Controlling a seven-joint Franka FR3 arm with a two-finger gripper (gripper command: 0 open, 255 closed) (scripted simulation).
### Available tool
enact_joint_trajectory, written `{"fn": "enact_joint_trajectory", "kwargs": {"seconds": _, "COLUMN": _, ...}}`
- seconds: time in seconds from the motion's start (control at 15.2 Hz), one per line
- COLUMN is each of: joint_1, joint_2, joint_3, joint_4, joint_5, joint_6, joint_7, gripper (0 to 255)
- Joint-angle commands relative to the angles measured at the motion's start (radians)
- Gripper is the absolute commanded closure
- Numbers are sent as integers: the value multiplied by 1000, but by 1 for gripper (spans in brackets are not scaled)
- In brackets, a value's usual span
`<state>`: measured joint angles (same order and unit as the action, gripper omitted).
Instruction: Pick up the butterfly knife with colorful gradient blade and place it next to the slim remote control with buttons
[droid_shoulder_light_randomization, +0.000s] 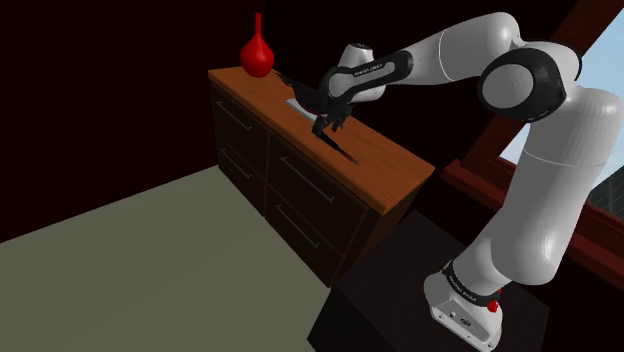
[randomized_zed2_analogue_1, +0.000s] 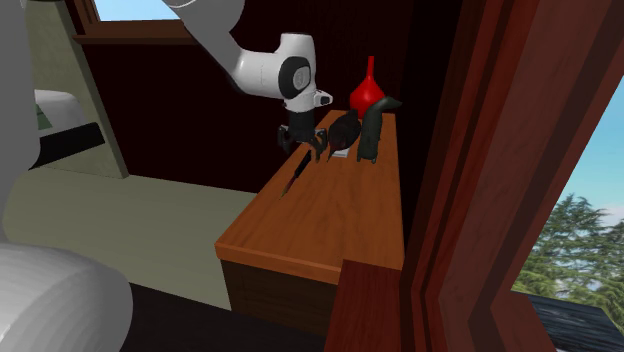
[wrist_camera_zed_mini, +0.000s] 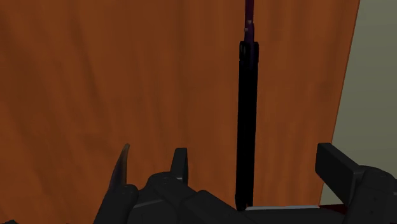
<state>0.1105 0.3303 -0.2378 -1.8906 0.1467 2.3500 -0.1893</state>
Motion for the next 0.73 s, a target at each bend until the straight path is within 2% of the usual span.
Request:
{"fn": "enact_joint_trajectory", "kwargs": {"seconds": 0.0, "joint_1": 4, "joint_2": -37, "joint_3": -6, "joint_4": 4, "joint_5": -14, "joint_6": -39, "joint_7": 9, "gripper": 0}}
{"fn": "enact_joint_trajectory", "kwargs": {"seconds": 0.13, "joint_1": 8, "joint_2": -74, "joint_3": -11, "joint_4": 15, "joint_5": -28, "joint_6": -86, "joint_7": 18, "gripper": 0}}
{"fn": "enact_joint_trajectory", "kwargs": {"seconds": 0.66, "joint_1": 8, "joint_2": -74, "joint_3": -11, "joint_4": 15, "joint_5": -28, "joint_6": -86, "joint_7": 18, "gripper": 0}}
